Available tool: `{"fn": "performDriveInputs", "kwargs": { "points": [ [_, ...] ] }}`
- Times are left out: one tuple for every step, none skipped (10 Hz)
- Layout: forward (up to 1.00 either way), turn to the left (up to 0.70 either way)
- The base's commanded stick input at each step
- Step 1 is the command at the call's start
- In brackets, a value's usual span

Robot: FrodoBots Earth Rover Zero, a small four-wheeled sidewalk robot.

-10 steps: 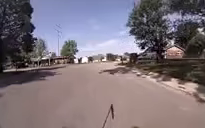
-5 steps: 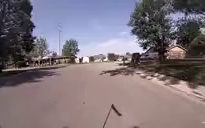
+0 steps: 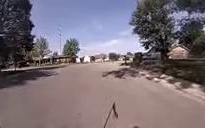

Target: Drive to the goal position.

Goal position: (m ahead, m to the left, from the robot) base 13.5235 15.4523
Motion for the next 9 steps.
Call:
{"fn": "performDriveInputs", "kwargs": {
  "points": [
    [0.69, -0.24],
    [0.69, -0.34],
    [0.69, -0.14],
    [0.69, 0.03],
    [0.69, 0.03],
    [0.69, 0.03],
    [0.69, 0.03],
    [0.69, 0.03],
    [0.69, 0.03]
  ]
}}
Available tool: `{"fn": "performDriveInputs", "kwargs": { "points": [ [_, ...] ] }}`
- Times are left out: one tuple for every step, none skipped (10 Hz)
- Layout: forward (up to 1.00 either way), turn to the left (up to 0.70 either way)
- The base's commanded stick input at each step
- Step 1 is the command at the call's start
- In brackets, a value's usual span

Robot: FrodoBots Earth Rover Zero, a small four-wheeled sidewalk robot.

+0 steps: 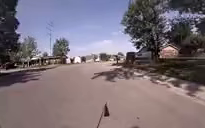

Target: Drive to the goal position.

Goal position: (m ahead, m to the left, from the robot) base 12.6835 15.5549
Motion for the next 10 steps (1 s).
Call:
{"fn": "performDriveInputs", "kwargs": {
  "points": [
    [0.69, 0.03],
    [0.69, 0.03],
    [0.69, 0.03],
    [0.69, 0.03],
    [0.69, 0.03],
    [0.69, 0.03],
    [0.69, 0.03],
    [0.69, 0.03],
    [0.69, 0.03],
    [0.69, 0.03]
  ]
}}
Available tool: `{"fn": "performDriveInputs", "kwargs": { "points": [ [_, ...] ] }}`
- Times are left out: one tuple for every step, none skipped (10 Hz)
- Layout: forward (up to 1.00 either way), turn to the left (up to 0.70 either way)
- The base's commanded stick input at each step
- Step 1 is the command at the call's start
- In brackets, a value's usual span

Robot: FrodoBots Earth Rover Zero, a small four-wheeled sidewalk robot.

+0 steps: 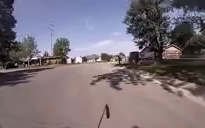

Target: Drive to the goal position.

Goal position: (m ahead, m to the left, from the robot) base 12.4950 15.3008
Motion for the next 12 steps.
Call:
{"fn": "performDriveInputs", "kwargs": {
  "points": [
    [0.69, 0.03],
    [0.69, 0.03],
    [0.69, 0.03],
    [0.69, 0.03],
    [0.69, 0.03],
    [0.69, 0.03],
    [0.69, 0.03],
    [0.69, 0.03],
    [0.69, 0.03],
    [0.69, 0.03],
    [0.69, 0.03],
    [0.69, 0.03]
  ]
}}
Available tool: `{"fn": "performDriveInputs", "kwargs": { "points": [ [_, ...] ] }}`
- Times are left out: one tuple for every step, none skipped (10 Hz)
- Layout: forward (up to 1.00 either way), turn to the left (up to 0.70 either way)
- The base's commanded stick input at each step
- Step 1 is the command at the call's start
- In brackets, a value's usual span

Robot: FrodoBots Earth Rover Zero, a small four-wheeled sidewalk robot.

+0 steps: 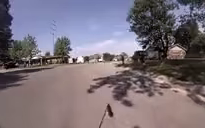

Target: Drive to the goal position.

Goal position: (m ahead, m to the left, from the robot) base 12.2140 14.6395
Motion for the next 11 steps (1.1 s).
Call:
{"fn": "performDriveInputs", "kwargs": {
  "points": [
    [0.69, 0.03],
    [0.69, 0.03],
    [0.69, 0.03],
    [0.69, 0.03],
    [0.69, 0.03],
    [0.69, 0.03],
    [0.69, 0.03],
    [0.69, 0.03],
    [0.69, 0.03],
    [0.69, 0.03],
    [0.69, 0.03]
  ]
}}
